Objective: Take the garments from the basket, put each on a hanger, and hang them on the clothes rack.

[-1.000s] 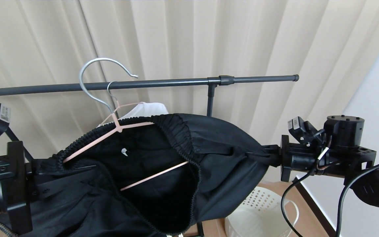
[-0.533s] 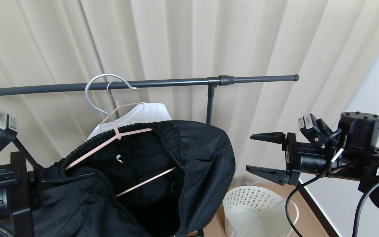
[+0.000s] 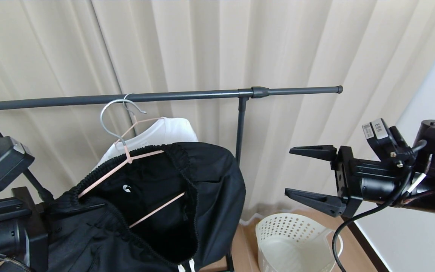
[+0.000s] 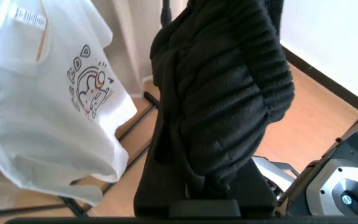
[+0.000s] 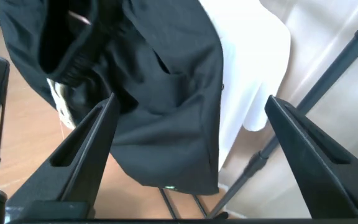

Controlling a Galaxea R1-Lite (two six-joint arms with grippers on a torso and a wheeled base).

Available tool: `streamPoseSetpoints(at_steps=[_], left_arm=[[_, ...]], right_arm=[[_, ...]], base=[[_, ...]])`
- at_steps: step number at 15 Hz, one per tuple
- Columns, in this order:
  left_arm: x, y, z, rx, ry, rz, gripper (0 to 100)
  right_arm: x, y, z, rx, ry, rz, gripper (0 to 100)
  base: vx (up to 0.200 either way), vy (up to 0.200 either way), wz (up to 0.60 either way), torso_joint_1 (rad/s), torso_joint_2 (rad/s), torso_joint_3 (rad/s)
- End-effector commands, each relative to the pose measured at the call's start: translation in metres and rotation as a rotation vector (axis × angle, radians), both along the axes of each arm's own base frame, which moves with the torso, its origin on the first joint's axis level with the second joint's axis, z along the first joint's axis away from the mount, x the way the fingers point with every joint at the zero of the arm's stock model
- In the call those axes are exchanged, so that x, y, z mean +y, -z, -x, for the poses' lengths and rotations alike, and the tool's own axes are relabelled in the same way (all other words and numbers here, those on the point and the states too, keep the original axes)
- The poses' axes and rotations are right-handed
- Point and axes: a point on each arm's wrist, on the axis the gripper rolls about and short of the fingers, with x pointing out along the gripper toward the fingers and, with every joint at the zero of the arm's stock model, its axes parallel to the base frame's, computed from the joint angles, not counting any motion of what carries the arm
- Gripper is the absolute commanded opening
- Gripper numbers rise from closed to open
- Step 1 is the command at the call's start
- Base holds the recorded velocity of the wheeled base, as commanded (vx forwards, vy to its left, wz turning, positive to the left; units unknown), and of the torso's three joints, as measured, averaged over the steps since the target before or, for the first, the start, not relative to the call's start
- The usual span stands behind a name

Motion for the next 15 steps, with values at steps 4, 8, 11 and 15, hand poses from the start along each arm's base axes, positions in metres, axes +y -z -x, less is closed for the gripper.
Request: streamPoseSetpoints(at_steps=[4,8,11,15], left_arm=[[-0.004,0.009,-0.013,0.093,-0.051,0.013,0],[-0.021,0.01,-0.04,0.17,-0.113,0.013,0],[-0.029,0.007,-0.057,0.193,-0.127,0.028,0],[-0.038,0.004,-0.086,0.228,-0.163,0.073,0]], right_arm=[[0.004,-0.022,0.022,-0.054,0.0,-0.038,100],[0.001,-0.028,0.029,-0.075,0.003,-0.047,100],[0.001,-0.027,0.028,-0.076,0.015,-0.044,100],[0.001,-0.027,0.028,-0.074,0.018,-0.043,100]], base=[[0.0,0.0,0.0,0.0,0.0,0.0],[0.0,0.0,0.0,0.0,0.0,0.0],[0.0,0.0,0.0,0.0,0.0,0.0],[0.0,0.0,0.0,0.0,0.0,0.0]])
